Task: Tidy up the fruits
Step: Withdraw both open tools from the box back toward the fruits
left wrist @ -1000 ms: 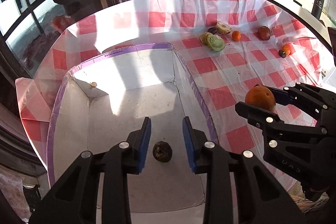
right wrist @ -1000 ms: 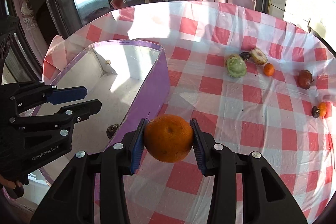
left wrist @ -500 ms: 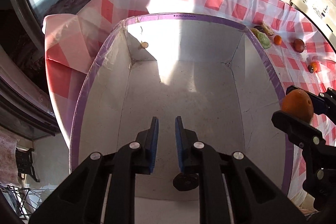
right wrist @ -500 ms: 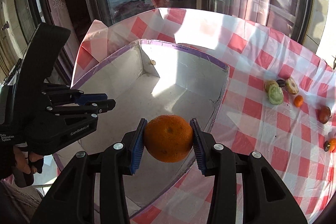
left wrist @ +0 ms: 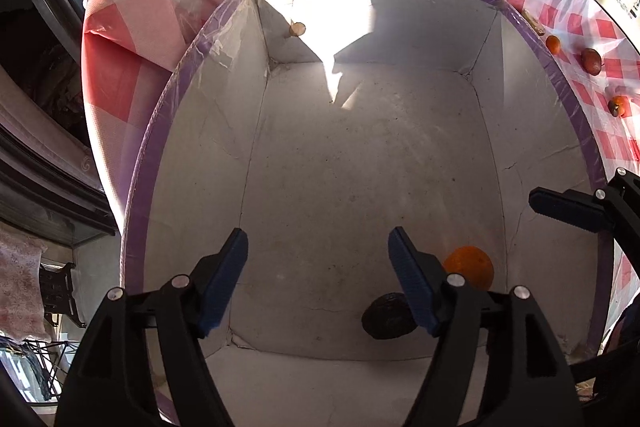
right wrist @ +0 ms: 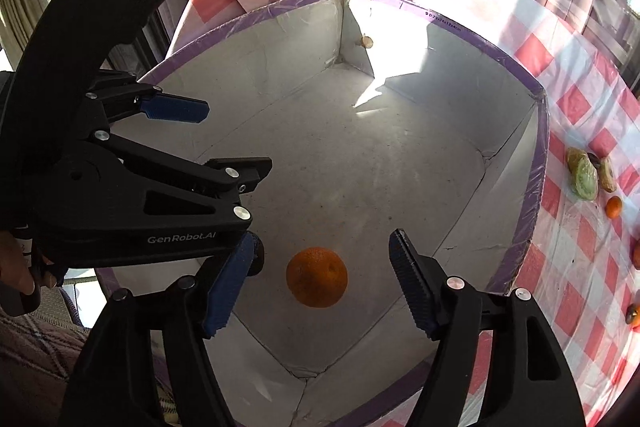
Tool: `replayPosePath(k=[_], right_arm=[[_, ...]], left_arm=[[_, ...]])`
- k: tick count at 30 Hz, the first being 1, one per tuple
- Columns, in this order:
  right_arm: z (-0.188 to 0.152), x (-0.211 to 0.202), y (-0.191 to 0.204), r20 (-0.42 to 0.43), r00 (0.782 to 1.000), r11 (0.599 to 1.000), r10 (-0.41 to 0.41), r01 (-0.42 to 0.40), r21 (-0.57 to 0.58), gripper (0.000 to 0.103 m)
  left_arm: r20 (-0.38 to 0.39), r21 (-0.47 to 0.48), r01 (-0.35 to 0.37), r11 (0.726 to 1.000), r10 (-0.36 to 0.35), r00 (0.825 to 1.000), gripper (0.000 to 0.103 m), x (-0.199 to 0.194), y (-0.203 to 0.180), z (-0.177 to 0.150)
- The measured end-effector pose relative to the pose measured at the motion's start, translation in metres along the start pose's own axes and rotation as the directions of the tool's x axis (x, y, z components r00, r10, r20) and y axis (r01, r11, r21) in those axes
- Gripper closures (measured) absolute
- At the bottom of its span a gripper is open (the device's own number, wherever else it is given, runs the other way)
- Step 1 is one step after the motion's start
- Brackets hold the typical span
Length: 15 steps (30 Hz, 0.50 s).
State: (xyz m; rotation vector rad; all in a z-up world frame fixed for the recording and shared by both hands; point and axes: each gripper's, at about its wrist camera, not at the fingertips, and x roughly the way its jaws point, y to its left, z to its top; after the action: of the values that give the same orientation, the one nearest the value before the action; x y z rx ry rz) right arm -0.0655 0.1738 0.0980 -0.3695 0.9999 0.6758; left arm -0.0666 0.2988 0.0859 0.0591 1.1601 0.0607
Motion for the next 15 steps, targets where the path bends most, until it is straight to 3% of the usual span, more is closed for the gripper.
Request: replayPosePath(k=[10,15], right_arm=[[0.0,0.0,0.002,0.012,1.0,1.0,-0.003,0.003,0.008,0.017],[-0.005,0.003,0.006,0.023,1.0,1.0,-0.016,0.016,-0.014,0.016]], left_arm=[[-0.004,0.003,0.004,1.0,-0.004,1.0,0.024,0.002,0.001,0.002],[-0.021,-0.038,0.006,0.999,-0.007,1.0,0.021,0.004,0.002,0.003]])
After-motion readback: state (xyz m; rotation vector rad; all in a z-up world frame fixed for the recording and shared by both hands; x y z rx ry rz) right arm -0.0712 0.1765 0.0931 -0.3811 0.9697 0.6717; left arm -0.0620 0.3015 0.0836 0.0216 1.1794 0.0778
